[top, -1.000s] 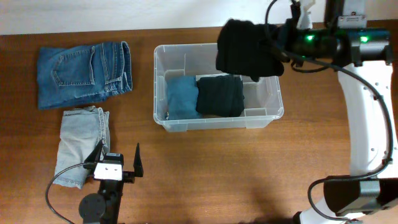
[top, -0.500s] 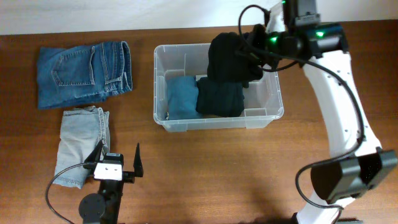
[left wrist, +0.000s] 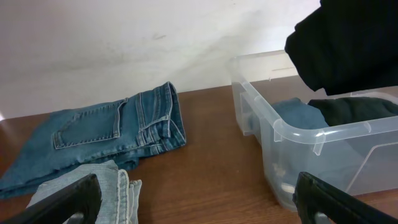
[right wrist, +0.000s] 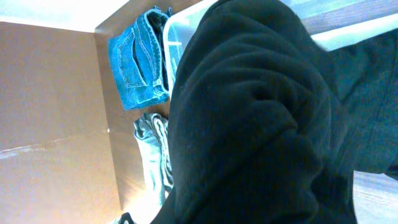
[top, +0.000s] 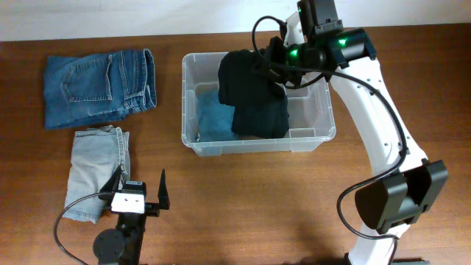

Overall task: Pack container
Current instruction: 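Lower the black garment onto the black cloth in the container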

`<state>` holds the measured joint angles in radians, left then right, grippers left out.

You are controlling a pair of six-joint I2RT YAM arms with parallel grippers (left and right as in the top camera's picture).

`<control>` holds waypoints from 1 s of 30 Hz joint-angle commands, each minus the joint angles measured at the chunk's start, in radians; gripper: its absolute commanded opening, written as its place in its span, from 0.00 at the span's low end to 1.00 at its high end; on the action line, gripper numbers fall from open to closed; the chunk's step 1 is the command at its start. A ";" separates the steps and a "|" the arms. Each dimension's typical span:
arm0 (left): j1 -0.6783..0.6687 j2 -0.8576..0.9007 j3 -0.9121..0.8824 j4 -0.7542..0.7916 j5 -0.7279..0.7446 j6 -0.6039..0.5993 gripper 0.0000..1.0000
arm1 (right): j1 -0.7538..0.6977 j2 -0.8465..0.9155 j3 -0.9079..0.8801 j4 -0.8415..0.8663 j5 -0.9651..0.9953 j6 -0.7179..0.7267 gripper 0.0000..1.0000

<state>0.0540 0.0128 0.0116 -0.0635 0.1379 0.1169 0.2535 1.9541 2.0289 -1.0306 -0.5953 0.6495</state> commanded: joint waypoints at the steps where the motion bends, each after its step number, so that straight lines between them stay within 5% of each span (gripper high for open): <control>1: 0.008 -0.006 -0.003 -0.005 -0.007 0.013 0.99 | 0.002 0.009 0.017 0.007 -0.029 -0.024 0.05; 28: 0.008 -0.006 -0.003 -0.005 -0.007 0.013 0.99 | -0.068 0.147 0.016 -0.122 0.637 -0.024 0.13; 30: 0.008 -0.006 -0.003 -0.005 -0.007 0.013 0.99 | -0.073 0.147 0.016 -0.122 0.637 -0.024 0.25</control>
<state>0.0540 0.0128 0.0116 -0.0635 0.1379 0.1165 0.1982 2.1143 2.0289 -1.1530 -0.0311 0.6334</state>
